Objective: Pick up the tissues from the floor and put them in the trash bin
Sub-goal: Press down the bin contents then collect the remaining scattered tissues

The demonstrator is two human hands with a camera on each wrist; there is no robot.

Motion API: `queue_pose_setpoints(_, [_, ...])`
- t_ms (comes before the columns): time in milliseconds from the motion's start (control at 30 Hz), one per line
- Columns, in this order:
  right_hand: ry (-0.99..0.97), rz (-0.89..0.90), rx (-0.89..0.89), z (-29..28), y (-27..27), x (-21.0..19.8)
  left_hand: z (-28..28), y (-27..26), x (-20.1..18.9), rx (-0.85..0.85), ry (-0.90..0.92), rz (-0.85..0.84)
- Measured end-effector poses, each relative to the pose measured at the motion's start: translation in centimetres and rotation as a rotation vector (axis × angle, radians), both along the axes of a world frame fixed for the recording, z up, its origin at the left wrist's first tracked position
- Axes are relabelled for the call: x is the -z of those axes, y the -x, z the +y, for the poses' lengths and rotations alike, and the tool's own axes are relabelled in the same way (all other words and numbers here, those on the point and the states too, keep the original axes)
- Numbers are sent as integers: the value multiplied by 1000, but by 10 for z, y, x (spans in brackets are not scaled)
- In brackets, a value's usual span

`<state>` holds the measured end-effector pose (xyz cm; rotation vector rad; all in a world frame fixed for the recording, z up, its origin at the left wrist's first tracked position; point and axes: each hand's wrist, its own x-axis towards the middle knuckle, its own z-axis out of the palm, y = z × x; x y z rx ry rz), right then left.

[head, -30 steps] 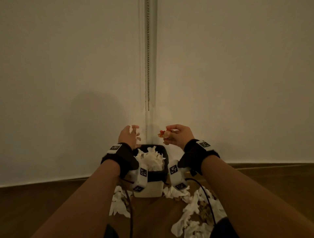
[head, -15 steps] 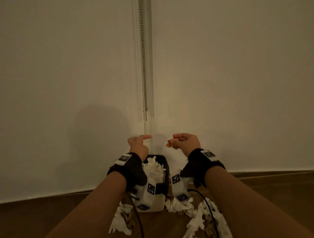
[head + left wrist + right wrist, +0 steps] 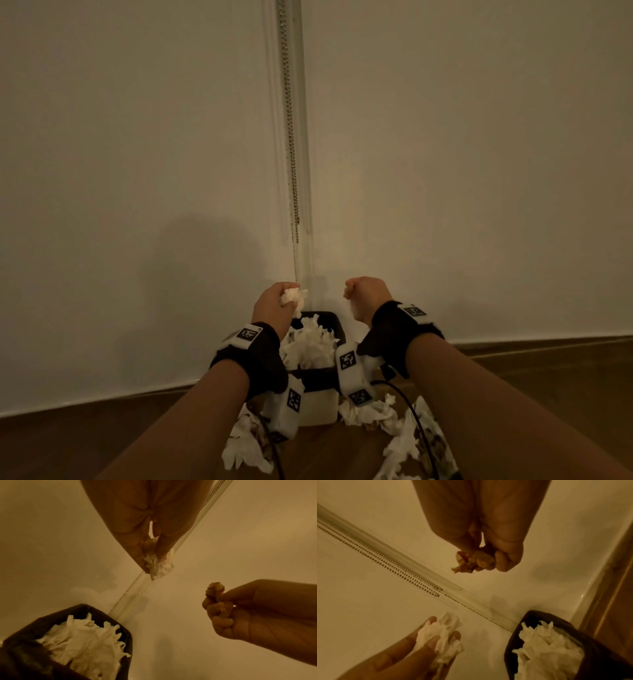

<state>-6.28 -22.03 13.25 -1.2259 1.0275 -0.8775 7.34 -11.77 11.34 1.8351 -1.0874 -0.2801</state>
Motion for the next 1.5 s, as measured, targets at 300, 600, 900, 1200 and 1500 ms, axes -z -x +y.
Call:
queue_pose_setpoints(300, [11, -80, 254, -11, -26, 20, -6, -15, 16, -33, -53, -33])
queue_pose_setpoints(600, [44, 133, -63, -10, -47, 66, -31, -38, 40, -91, -142, 36])
queue_pose_setpoints(900, [266, 28, 181, -50, -72, 88, -73, -58, 62, 28, -214, -90])
queue_pose_setpoints(1200, [582, 582, -214, -63, -90, 127, -102, -77, 84, -21, -341, -325])
queue_pose_setpoints(1500, [462, 582, -192, -73, -85, 148, -110, -83, 106, -19, -380, -288])
